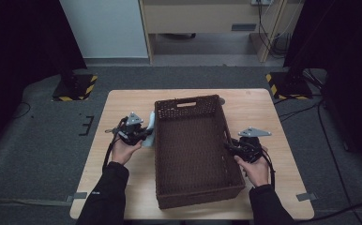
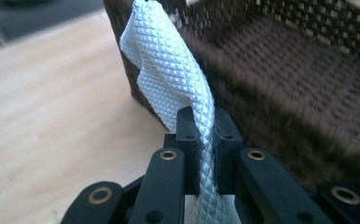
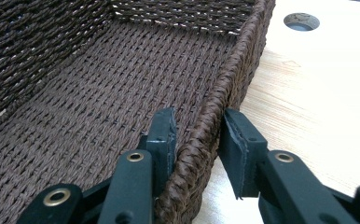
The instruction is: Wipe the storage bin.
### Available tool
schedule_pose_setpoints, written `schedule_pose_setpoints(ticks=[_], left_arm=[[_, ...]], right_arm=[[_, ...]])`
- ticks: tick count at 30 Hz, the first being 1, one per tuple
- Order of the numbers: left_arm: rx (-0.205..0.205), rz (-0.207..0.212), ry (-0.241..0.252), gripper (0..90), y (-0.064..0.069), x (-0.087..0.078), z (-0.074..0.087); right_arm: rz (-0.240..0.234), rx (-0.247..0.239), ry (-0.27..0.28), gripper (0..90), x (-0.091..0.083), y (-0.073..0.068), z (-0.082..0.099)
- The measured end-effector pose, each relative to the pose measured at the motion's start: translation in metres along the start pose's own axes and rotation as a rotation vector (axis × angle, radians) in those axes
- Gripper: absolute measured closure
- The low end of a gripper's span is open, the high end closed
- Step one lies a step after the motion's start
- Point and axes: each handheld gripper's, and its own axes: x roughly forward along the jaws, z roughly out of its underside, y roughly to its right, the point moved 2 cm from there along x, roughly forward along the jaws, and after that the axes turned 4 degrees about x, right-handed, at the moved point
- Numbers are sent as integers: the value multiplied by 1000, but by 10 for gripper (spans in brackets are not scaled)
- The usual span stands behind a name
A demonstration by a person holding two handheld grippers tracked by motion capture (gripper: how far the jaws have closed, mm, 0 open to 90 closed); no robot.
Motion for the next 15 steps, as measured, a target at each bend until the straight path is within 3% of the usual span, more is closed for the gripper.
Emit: schedule_pose_setpoints(ticks=[2, 5, 7, 10, 11, 12, 15], left_arm=[[7, 11, -50, 832, 3, 12, 15], [1, 10, -88, 832, 4, 19, 20], [-23, 30, -79, 832, 4, 22, 22], [-14, 25, -58, 832, 4, 17, 18], [-13, 22, -42, 832, 4, 13, 15], [-25, 17, 4, 832, 3, 3, 8], [-16, 10, 46, 832, 3, -9, 1]], right_arm=[[-1, 2, 0, 661, 0, 0, 0], [-1, 3, 1, 662, 0, 0, 0], [-1, 0, 0, 661, 0, 0, 0], [-3, 8, 2, 661, 0, 0, 0], [-4, 10, 3, 661, 0, 0, 1], [-3, 9, 3, 661, 0, 0, 1], [-1, 11, 4, 662, 0, 0, 1]])
